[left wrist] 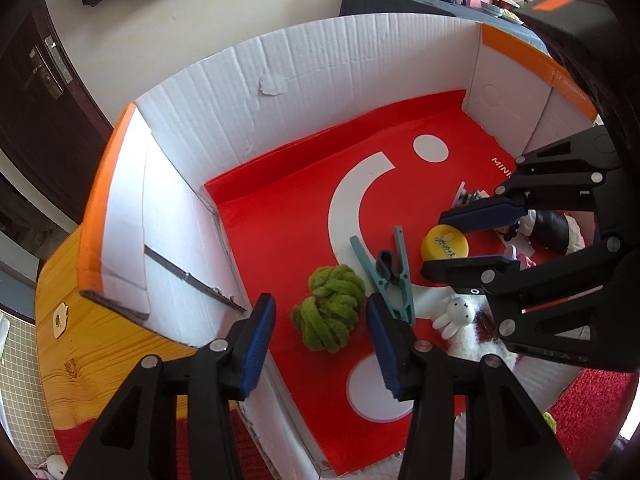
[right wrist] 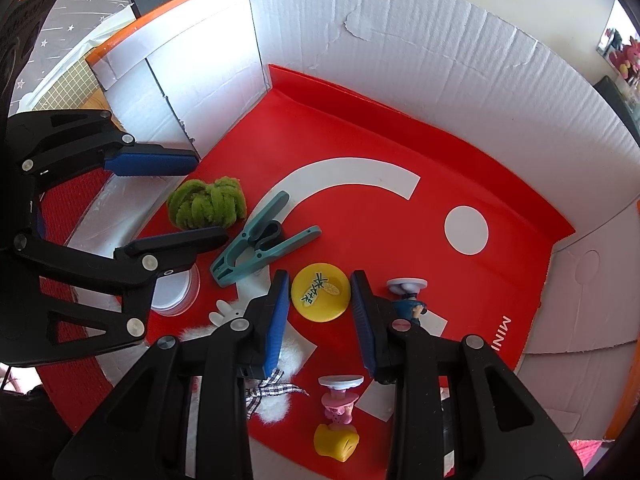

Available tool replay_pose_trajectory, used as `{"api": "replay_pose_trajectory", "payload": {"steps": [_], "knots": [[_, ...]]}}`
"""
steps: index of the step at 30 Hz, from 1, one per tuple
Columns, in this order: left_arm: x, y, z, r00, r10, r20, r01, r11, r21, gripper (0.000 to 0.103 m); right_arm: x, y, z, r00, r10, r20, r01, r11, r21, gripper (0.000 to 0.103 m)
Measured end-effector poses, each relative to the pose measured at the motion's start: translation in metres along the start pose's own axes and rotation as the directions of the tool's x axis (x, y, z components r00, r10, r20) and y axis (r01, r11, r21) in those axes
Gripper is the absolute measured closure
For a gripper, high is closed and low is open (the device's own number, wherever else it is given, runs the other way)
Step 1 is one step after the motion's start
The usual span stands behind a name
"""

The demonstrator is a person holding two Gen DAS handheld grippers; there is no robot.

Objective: Organize objects
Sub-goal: 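Open both tools to release the yarn ball and yellow lid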

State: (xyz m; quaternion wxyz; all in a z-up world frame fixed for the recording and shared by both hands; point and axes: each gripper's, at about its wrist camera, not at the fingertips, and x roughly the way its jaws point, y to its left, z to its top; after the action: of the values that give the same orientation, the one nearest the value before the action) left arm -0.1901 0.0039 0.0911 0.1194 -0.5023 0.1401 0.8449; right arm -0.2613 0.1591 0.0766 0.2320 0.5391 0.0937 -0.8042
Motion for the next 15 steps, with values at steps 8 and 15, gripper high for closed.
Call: {"api": "replay_pose_trajectory", "payload": {"steps": [8,15], "knots": [[-0.021,-0.016,-0.011,1.000,-0.016,0.019,0.016,1.000,-0.009,0.053,-0.013,0.007,-0.002,1.000,-0.010,0.026,0.010,1.000,0.000,0.073],[-0.052,-0.028,-0.018,0.997,-0.030,0.066,0.032,0.999,-0.029,0.053,-0.038,0.016,-0.011,0.997,-0.023,0.073,0.022,1.000,0.014,0.073]]}}
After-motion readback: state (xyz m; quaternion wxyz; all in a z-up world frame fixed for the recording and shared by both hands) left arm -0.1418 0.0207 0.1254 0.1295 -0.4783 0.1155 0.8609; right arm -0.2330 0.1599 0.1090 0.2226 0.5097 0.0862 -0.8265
